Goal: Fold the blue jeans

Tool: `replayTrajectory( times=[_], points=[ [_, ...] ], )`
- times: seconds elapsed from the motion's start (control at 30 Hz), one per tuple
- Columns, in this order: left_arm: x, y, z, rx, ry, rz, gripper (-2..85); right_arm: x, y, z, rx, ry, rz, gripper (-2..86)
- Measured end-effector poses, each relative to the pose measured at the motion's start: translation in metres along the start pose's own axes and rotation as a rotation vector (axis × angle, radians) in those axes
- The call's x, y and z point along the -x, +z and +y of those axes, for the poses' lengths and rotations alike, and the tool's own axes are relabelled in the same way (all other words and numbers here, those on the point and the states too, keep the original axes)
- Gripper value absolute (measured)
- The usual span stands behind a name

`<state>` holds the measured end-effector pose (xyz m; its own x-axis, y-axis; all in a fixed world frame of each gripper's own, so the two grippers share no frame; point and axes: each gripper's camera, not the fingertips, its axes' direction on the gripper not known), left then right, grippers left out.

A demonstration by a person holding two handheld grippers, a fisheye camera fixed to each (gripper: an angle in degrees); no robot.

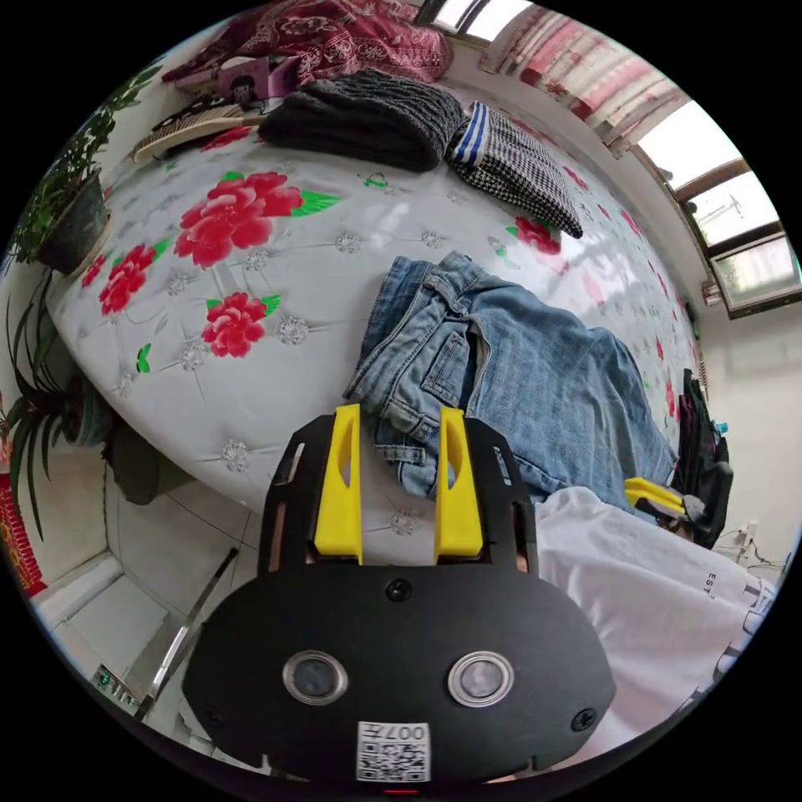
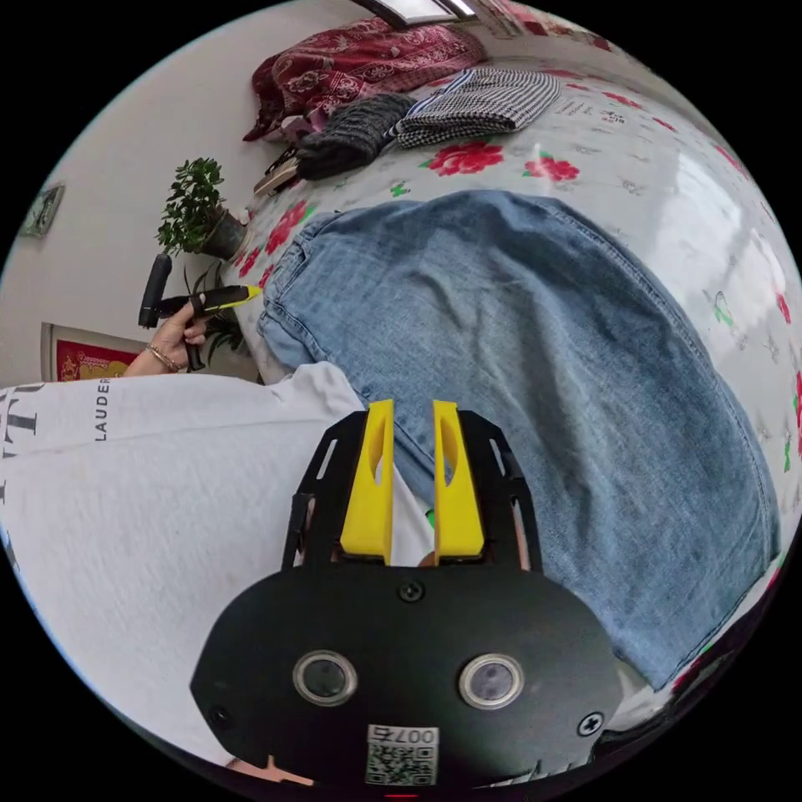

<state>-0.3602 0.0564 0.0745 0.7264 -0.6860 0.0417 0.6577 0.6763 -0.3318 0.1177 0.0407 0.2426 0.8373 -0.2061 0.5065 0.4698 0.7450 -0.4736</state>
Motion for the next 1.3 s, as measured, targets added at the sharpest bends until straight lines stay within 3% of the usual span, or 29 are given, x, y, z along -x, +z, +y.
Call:
replayTrajectory(
  times=[0.23,0.37,0.57,0.73,0.83,0.9,0.97,1.2,1.3],
  points=[
    [-0.005,0.024,-0.033,0.093,0.078,-0.036,10.0,0.057,0.044,-0.019,0.106,-0.138,0.171,8.6],
    [-0.023,-0.018,-0.033,-0.008,0.161,-0.078,4.2,0.071,0.078,-0.023,0.208,-0.159,0.282,7.9],
    [-0.041,-0.088,-0.027,-0.129,0.304,-0.010,3.5,0.086,0.064,-0.031,0.157,-0.126,0.388,2.3],
    [-0.041,-0.130,0.013,-0.195,0.385,-0.045,3.6,0.094,-0.012,-0.011,-0.027,-0.136,0.343,1.1],
    [-0.015,-0.081,0.032,-0.069,0.311,-0.086,4.2,0.081,0.009,-0.017,0.085,-0.104,0.232,1.7],
    [0.020,-0.029,0.039,0.052,0.143,-0.046,6.1,0.071,0.041,-0.021,0.164,-0.067,0.217,2.6],
    [0.042,-0.025,0.040,0.036,0.033,0.034,8.0,0.070,0.059,-0.025,0.242,-0.040,0.209,4.2],
    [0.089,-0.068,0.043,-0.072,-0.035,0.094,10.1,0.139,0.025,-0.041,0.003,-0.321,0.308,9.5],
    [0.104,-0.057,0.048,-0.051,-0.117,0.233,10.4,0.174,0.055,-0.067,0.056,-0.509,0.308,11.2]
  ],
)
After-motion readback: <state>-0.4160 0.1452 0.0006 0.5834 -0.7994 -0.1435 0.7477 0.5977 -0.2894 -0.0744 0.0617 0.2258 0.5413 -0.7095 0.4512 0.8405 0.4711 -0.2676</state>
